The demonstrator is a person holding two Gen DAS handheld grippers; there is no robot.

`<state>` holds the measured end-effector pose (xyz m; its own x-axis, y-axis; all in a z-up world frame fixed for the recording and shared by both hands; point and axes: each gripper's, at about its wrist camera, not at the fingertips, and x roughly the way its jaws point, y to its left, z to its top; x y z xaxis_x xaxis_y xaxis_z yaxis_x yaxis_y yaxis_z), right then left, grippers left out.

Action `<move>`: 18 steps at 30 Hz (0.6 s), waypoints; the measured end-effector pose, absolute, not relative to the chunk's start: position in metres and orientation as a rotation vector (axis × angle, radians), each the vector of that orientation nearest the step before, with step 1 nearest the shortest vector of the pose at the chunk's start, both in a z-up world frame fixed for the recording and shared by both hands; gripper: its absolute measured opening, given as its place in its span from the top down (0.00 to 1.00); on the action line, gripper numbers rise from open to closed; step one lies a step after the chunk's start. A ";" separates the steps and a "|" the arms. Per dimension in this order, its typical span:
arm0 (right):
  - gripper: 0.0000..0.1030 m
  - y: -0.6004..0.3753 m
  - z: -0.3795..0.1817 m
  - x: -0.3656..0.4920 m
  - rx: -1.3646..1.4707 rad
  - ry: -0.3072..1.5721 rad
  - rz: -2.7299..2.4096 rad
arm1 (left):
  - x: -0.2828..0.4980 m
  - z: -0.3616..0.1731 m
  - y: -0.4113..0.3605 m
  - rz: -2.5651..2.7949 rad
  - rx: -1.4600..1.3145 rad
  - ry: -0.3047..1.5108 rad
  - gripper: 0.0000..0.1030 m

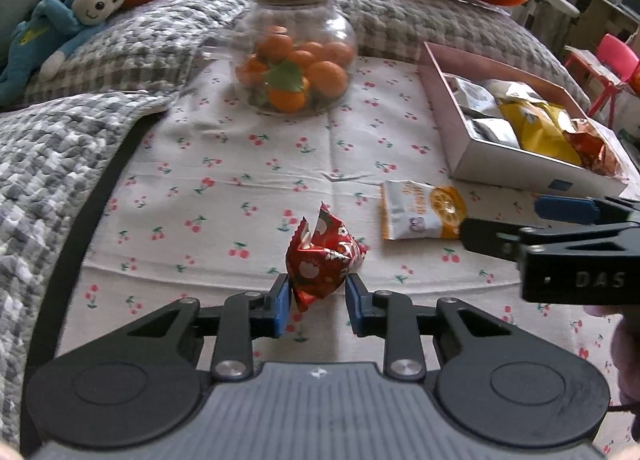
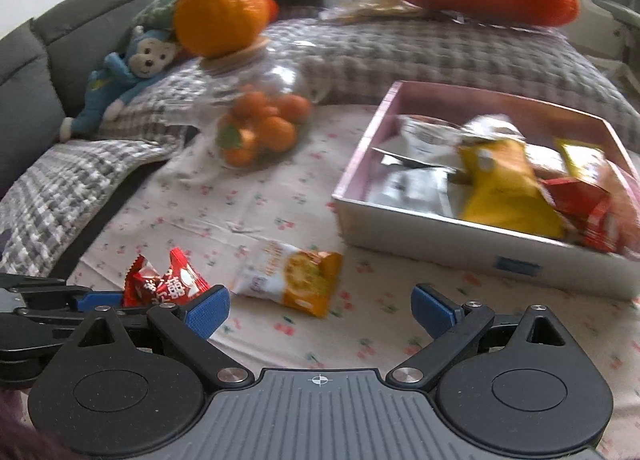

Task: Organize snacks
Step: 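Grasp the red candy wrapper with the left gripper while the right grasps the cracker pack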

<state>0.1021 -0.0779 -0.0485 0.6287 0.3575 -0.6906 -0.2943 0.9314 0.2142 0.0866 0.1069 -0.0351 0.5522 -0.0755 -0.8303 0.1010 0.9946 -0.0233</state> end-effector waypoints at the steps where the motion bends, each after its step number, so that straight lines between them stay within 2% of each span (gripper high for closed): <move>1: 0.04 -0.074 -0.050 0.104 0.072 0.798 0.386 | 0.087 -0.035 0.110 -0.100 0.028 0.980 0.78; 4: 0.04 -0.065 -0.055 0.109 0.043 0.776 0.385 | 0.088 -0.035 0.121 -0.106 0.017 0.982 0.78; 8: 0.06 -0.060 -0.065 0.118 0.083 0.791 0.365 | 0.088 -0.037 0.134 -0.119 -0.005 0.975 0.72; 11: 0.06 -0.056 -0.068 0.121 0.118 0.785 0.369 | 0.089 -0.036 0.138 -0.142 0.000 0.949 0.63; 13: 0.07 -0.052 -0.070 0.122 0.120 0.774 0.371 | 0.089 -0.037 0.138 -0.171 0.019 0.928 0.52; 18: 0.15 -0.041 -0.080 0.123 0.079 0.762 0.360 | 0.091 -0.045 0.139 -0.229 0.072 0.906 0.48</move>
